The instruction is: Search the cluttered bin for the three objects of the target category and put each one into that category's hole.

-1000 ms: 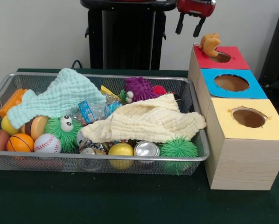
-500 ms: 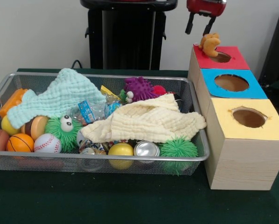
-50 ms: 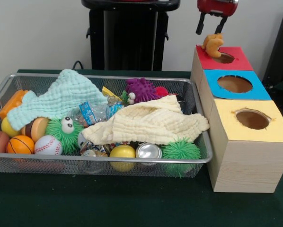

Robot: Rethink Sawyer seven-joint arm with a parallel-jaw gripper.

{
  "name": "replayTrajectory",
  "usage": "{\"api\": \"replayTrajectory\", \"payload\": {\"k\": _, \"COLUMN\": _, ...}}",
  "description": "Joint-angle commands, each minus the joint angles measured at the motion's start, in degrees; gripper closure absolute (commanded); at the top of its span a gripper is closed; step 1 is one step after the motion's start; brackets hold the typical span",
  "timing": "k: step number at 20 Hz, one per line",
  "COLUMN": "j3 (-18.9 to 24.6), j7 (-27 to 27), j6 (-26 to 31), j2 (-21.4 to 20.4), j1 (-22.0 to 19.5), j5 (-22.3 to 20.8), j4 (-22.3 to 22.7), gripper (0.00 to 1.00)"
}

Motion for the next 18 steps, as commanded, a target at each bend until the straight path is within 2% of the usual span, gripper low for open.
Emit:
{"api": "replayTrajectory", "payload": {"k": 1, "j3": -0.1, "j7": 15.9, "j6": 6.5, "j2": 2.2, "j1": -0.6, "j5": 4.6, "j4": -8.6, "gripper": 0.00}}
{"api": "replayTrajectory", "payload": {"k": 7, "j3": -1.1, "j7": 15.8, "j6": 8.5, "j2": 1.1, "j1": -0.5, "j5": 5.2, "j4": -9.2, "gripper": 0.00}}
{"api": "replayTrajectory", "payload": {"k": 18, "j3": -0.8, "j7": 14.4, "j6": 7.7, "j2": 1.0, "j1": -1.9, "j5": 6.4, "j4": -9.1, "gripper": 0.00}}
